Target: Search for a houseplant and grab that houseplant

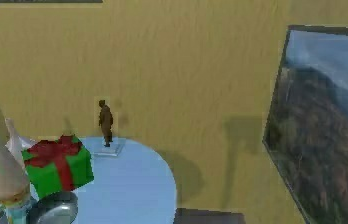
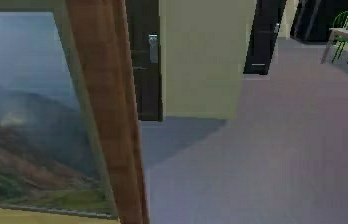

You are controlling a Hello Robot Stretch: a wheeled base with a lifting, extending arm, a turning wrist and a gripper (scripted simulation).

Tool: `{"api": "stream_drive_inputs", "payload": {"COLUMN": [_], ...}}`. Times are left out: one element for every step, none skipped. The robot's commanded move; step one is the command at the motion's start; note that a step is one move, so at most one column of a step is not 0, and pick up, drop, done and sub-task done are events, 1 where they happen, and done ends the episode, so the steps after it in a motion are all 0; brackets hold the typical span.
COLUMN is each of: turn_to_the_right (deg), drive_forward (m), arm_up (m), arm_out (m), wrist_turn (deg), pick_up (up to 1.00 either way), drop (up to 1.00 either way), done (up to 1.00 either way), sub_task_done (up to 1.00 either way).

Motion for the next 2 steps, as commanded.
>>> {"api": "stream_drive_inputs", "payload": {"turn_to_the_right": [-45.0, -45.0], "drive_forward": [0.0, 0.0], "arm_up": [0.0, 0.0], "arm_out": [0.0, 0.0], "wrist_turn": [0.0, 0.0], "pick_up": [0.0, 0.0], "drop": [0.0, 0.0], "done": [0.0, 0.0], "sub_task_done": [0.0, 0.0]}}
